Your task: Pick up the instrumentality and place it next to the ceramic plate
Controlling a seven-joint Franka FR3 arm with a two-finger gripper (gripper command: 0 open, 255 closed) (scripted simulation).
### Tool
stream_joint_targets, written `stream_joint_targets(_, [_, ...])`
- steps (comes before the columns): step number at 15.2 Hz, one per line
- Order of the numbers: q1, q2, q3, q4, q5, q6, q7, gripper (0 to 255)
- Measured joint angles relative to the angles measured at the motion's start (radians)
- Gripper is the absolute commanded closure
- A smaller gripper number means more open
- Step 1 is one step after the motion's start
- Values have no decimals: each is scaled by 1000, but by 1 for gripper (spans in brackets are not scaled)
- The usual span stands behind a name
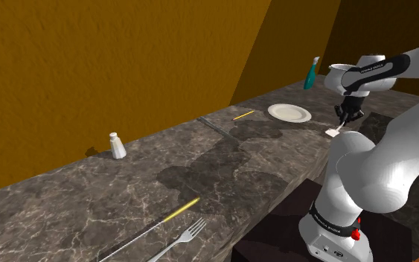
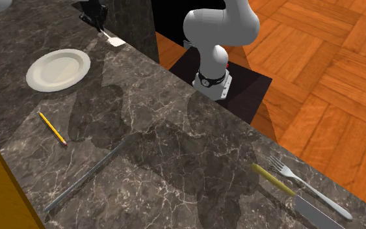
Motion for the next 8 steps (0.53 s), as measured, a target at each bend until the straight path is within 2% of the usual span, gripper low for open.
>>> stream_joint_targets(5, [4,-1,-4,0,-2,2,2,255])
stream_joint_targets(6, [4,-1,-4,0,-2,2,2,0])
stream_joint_targets(8, [4,-1,-4,0,-2,2,2,0])
